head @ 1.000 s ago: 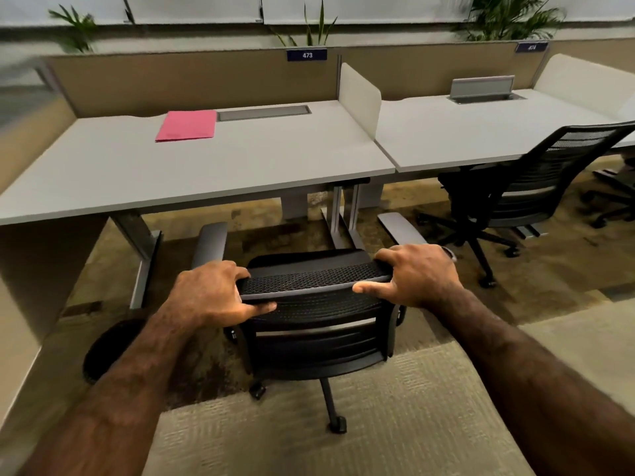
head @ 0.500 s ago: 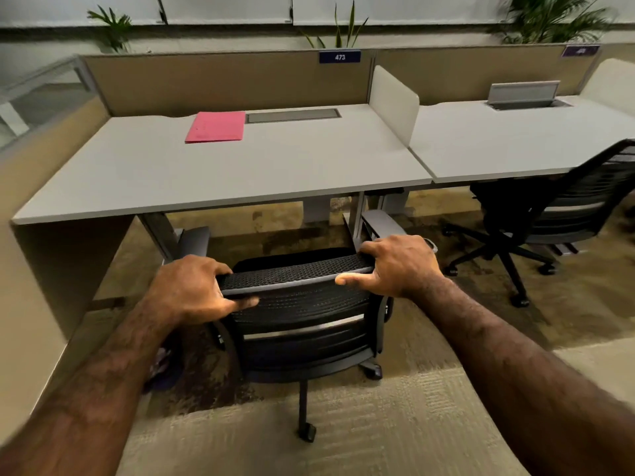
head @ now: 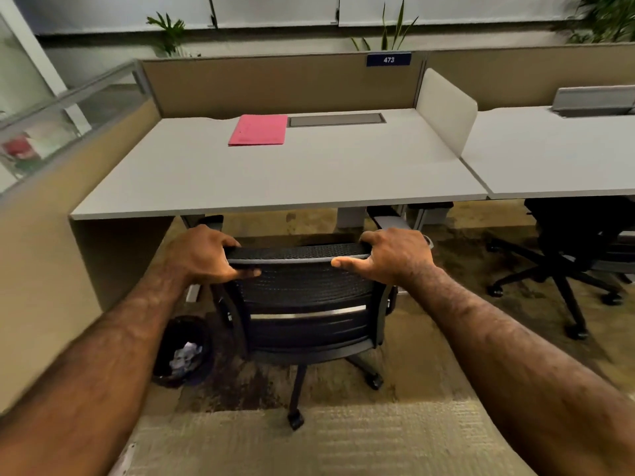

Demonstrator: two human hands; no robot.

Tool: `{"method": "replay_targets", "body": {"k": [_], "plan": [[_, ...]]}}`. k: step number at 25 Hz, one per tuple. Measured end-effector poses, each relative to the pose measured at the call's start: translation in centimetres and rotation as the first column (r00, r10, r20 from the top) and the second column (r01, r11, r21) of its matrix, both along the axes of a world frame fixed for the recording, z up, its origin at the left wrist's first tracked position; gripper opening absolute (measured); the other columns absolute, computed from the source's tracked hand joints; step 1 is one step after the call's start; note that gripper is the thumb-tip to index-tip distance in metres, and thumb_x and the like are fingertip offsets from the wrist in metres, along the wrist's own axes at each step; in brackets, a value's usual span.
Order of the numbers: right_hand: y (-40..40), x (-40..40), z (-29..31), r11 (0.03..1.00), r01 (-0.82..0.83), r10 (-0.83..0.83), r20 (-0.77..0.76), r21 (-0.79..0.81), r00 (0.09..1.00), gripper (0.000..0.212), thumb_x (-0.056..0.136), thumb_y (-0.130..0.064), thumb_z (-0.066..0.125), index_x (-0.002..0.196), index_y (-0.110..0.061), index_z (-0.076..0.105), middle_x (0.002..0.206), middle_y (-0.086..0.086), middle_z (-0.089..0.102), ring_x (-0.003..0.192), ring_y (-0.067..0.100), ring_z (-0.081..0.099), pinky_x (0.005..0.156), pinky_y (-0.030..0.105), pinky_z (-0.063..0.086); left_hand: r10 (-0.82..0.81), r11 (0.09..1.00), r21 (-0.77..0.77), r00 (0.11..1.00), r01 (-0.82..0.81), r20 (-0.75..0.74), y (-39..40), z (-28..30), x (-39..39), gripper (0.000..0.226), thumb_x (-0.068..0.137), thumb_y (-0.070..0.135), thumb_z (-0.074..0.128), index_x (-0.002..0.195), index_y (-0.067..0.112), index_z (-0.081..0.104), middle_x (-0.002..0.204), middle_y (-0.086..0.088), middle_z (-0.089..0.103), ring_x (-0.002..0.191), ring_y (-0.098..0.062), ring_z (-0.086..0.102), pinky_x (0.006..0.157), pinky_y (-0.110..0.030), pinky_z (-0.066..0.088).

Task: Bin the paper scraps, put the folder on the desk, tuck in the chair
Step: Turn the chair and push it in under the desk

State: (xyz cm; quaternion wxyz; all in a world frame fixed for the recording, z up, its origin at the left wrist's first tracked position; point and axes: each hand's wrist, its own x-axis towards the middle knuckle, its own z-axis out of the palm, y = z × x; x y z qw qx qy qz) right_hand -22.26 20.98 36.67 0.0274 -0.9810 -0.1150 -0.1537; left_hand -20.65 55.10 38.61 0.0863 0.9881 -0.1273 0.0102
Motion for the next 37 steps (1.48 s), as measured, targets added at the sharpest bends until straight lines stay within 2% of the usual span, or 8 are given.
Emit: {"method": "replay_targets", "body": {"k": [5, 12, 14, 18, 23, 28, 34, 37], "plan": [[1.3, 4.2, 0.0, 0.999, -0.035, 0.035, 0.021, 0.0, 0.999, 0.095, 0.057, -0.103, 0.012, 0.076, -0.026, 0.064, 0.052, -0.006, 0.052, 0.051, 0.014, 0.052, 0.05, 0.025, 0.042, 0.038, 0.999, -0.008, 0.999, -0.038, 0.03, 1.4, 0.0, 4.1, 0.091, 0.041, 0.099, 0.049, 0.099, 0.034, 0.073, 0.067, 0.024, 0.06, 0.063, 0.009, 0.053, 0.057, -0.017, 0.038], [1.6, 10.1, 0.2, 0.999, -0.047, 0.048, 0.027, -0.02, 0.998, 0.092, 0.058, -0.102, 0.009, 0.066, -0.024, 0.056, 0.052, -0.005, 0.053, 0.049, 0.015, 0.051, 0.05, 0.027, 0.045, 0.05, 0.999, 0.009, 0.998, -0.05, 0.022, 2.2, -0.5, 10.1, 0.095, 0.042, 0.096, 0.05, 0.105, 0.029, 0.072, 0.085, 0.013, 0.074, 0.07, -0.001, 0.062, 0.07, -0.024, 0.053], [1.7, 11.8, 0.2, 0.998, -0.055, 0.055, 0.024, -0.013, 0.998, 0.091, 0.058, -0.103, 0.009, 0.062, -0.023, 0.053, 0.049, -0.005, 0.051, 0.047, 0.014, 0.049, 0.048, 0.025, 0.042, 0.09, 0.996, 0.012, 0.996, -0.09, 0.02, 2.3, -0.6, 11.5, 0.093, 0.043, 0.094, 0.053, 0.108, 0.029, 0.071, 0.088, 0.011, 0.074, 0.074, -0.004, 0.064, 0.073, -0.025, 0.055], [1.7, 14.6, 0.1, 0.998, -0.067, 0.066, 0.038, 0.016, 0.997, 0.09, 0.057, -0.103, 0.011, 0.058, -0.022, 0.051, 0.048, -0.007, 0.049, 0.045, 0.013, 0.048, 0.046, 0.021, 0.033, 0.119, 0.993, 0.02, 0.992, -0.12, 0.04, 2.1, -0.7, 13.9, 0.08, 0.05, 0.089, 0.053, 0.109, 0.037, 0.069, 0.088, 0.011, 0.074, 0.075, -0.008, 0.063, 0.07, -0.026, 0.054], [1.9, 17.9, -0.2, 0.997, -0.077, 0.077, 0.04, 0.004, 0.996, 0.09, 0.058, -0.102, 0.011, 0.06, -0.023, 0.053, 0.05, -0.007, 0.049, 0.047, 0.013, 0.048, 0.048, 0.022, 0.031, 0.137, 0.989, 0.054, 0.989, -0.14, 0.055, 2.2, -1.1, 16.6, 0.064, 0.06, 0.078, 0.057, 0.111, 0.04, 0.066, 0.097, 0.014, 0.073, 0.085, -0.012, 0.064, 0.074, -0.029, 0.052], [2.1, 20.6, -0.1, 0.998, -0.061, 0.061, 0.018, 0.009, 0.998, 0.089, 0.057, -0.103, 0.011, 0.062, -0.025, 0.053, 0.052, -0.009, 0.05, 0.049, 0.011, 0.047, 0.052, 0.023, 0.033, 0.144, 0.989, 0.028, 0.99, -0.144, 0.011, 2.2, -0.9, 18.9, 0.062, 0.062, 0.079, 0.06, 0.108, 0.039, 0.067, 0.099, 0.014, 0.072, 0.089, -0.012, 0.064, 0.077, -0.029, 0.052], [2.2, 23.1, -0.4, 1.0, -0.021, 0.022, -0.061, 0.018, 0.998, 0.095, 0.056, -0.103, 0.01, 0.084, -0.03, 0.063, 0.069, -0.009, 0.061, 0.066, 0.015, 0.057, 0.064, 0.034, 0.049, 0.137, 0.99, 0.034, 0.99, -0.136, -0.026, 2.3, -0.8, 21.2, 0.055, 0.065, 0.077, 0.059, 0.106, 0.04, 0.065, 0.098, 0.014, 0.07, 0.091, -0.015, 0.063, 0.081, -0.034, 0.053], [2.6, 23.7, -0.3, 1.0, -0.003, 0.002, -0.074, -0.006, 0.997, 0.095, 0.057, -0.103, 0.009, 0.088, -0.031, 0.064, 0.071, -0.009, 0.062, 0.067, 0.016, 0.057, 0.062, 0.032, 0.044, 0.124, 0.991, 0.061, 0.992, -0.123, -0.013, 2.3, -0.7, 22.0, 0.05, 0.067, 0.071, 0.061, 0.104, 0.038, 0.065, 0.096, 0.014, 0.07, 0.087, -0.013, 0.062, 0.079, -0.032, 0.052]]}}
